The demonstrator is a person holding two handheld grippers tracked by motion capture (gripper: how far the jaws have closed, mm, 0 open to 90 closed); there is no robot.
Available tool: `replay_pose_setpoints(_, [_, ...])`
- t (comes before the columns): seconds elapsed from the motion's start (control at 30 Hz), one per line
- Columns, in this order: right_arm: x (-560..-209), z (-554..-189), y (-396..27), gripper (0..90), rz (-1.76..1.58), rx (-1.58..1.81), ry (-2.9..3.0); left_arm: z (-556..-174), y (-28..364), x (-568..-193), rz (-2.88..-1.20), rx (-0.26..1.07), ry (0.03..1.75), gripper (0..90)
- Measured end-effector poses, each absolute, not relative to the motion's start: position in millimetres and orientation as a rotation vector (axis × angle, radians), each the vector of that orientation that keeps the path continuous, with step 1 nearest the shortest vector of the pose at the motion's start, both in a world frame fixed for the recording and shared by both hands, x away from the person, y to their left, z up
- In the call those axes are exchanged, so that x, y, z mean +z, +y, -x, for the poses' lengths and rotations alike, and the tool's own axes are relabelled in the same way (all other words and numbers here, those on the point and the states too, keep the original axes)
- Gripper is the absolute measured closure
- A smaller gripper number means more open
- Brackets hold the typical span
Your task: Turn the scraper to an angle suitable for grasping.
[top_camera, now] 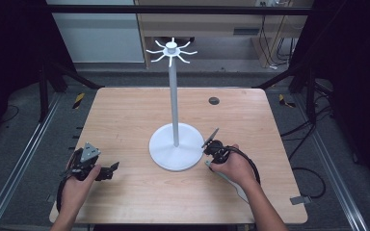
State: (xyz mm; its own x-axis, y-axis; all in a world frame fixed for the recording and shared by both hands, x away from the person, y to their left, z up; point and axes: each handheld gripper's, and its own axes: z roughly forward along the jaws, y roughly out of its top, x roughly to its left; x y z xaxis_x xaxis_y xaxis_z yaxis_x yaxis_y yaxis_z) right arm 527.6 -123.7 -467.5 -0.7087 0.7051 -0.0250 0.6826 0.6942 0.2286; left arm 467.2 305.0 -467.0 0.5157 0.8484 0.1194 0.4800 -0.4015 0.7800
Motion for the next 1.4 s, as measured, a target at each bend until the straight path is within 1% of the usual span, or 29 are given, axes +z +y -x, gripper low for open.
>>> replay_pose_setpoints(0.17, [-466,-527,-124,74.0,-1.155,0.329,2.791,-468,304,-467,-2.059,0.671,1.079,4.0])
replay_pose_setpoints(0.2, [-463,-527,-125,74.2,-1.217,0.384,2.786,-467,304,-467,-2.061,0.672,1.078,4.0])
replay_pose_setpoints(0.33, [-455,-524,-132,74.3,-1.224,0.445,2.741,-467,304,-467,-2.060,0.672,1.075,4.0])
replay_pose_setpoints(0.43, [-444,-520,-139,74.3,-1.240,0.519,2.695,-467,304,-467,-2.064,0.671,1.075,4.0])
replay_pose_setpoints(0.5, [-429,-515,-148,74.4,-1.244,0.607,2.633,-467,303,-467,-2.064,0.674,1.075,4.1])
replay_pose_setpoints(0.6, [-421,-513,-153,74.4,-1.245,0.647,2.593,-467,303,-467,-2.064,0.675,1.076,4.0])
replay_pose_setpoints(0.67, [-406,-508,-162,74.4,-1.243,0.734,2.517,-466,303,-468,-2.065,0.674,1.077,4.1])
replay_pose_setpoints(0.7, [-406,-508,-162,74.4,-1.243,0.734,2.517,-466,303,-467,-2.065,0.676,1.076,4.1])
replay_pose_setpoints(0.87, [-376,-499,-178,74.6,-1.229,0.886,2.385,-466,303,-468,-2.072,0.670,1.074,4.1])
replay_pose_setpoints(1.13, [-353,-492,-190,74.6,-1.216,1.028,2.286,-466,302,-469,-2.087,0.673,1.070,4.1])
replay_pose_setpoints(1.4, [-338,-488,-194,74.6,-1.194,1.116,2.183,-467,302,-469,-2.084,0.674,1.073,4.1])
